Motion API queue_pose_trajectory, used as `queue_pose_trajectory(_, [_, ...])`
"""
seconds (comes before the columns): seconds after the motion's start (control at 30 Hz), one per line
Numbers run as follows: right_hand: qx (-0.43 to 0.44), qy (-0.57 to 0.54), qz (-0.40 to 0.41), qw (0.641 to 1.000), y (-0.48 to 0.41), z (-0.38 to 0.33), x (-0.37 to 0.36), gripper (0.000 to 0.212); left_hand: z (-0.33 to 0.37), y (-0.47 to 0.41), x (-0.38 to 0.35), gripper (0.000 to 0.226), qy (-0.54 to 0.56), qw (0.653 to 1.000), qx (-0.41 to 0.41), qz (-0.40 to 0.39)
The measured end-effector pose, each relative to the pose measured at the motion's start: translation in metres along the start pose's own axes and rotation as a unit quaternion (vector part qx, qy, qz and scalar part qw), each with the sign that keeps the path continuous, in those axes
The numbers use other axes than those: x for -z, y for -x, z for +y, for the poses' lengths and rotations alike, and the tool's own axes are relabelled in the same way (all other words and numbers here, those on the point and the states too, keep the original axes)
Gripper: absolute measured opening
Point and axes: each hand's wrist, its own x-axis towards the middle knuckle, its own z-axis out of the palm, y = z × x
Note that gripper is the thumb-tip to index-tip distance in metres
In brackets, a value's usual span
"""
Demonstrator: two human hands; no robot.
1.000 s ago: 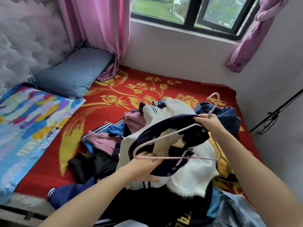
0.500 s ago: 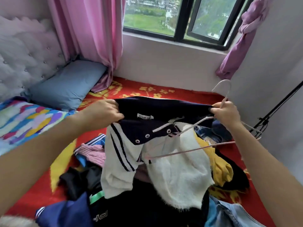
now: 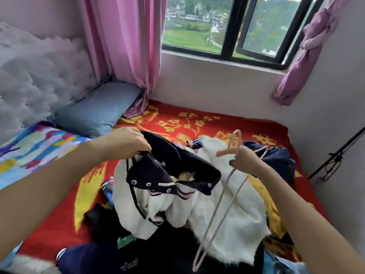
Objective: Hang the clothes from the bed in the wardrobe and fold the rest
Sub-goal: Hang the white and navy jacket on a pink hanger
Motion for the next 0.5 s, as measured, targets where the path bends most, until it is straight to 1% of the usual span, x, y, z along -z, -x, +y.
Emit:
queue_pose_trajectory(0.03, [0.025, -0.008, -0.025, 0.999, 0.000, -0.005, -0.014, 0.052, 0.000, 0.001, -0.005, 0.036, -0.003, 0.999, 0.008, -0.054])
queue_pose_trajectory(0.1, [0.071, -0.045, -0.085, 0.993, -0.002, -0.020, -0.036, 0.056, -0.003, 0.007, -0.008, 0.037, 0.004, 0.996, 0.013, -0.089])
queue_pose_trajectory(0.13, [0.089, -0.055, -0.108, 0.989, -0.005, -0.029, -0.045, 0.057, -0.005, 0.012, -0.009, 0.036, 0.006, 0.995, 0.018, -0.096])
queue_pose_trajectory(0.23, [0.128, -0.067, -0.174, 0.974, -0.017, -0.047, -0.060, 0.059, -0.010, 0.025, -0.011, 0.034, 0.037, 0.995, 0.032, -0.082])
queue_pose_trajectory(0.3, [0.151, -0.051, -0.221, 0.962, -0.026, -0.059, -0.066, 0.058, -0.014, 0.031, -0.012, 0.034, 0.063, 0.993, 0.056, -0.083])
queue_pose_trajectory(0.4, [0.183, 0.021, -0.274, 0.944, -0.040, -0.073, -0.073, 0.061, -0.024, 0.040, -0.011, 0.031, 0.110, 0.987, 0.094, -0.064])
queue_pose_trajectory(0.47, [0.190, 0.142, -0.298, 0.925, -0.044, -0.070, -0.076, 0.062, -0.030, 0.049, -0.010, 0.028, 0.156, 0.980, 0.119, -0.047])
queue_pose_trajectory(0.5, [0.193, 0.225, -0.295, 0.908, -0.045, -0.067, -0.077, 0.056, -0.033, 0.055, -0.011, 0.026, 0.186, 0.973, 0.130, -0.037])
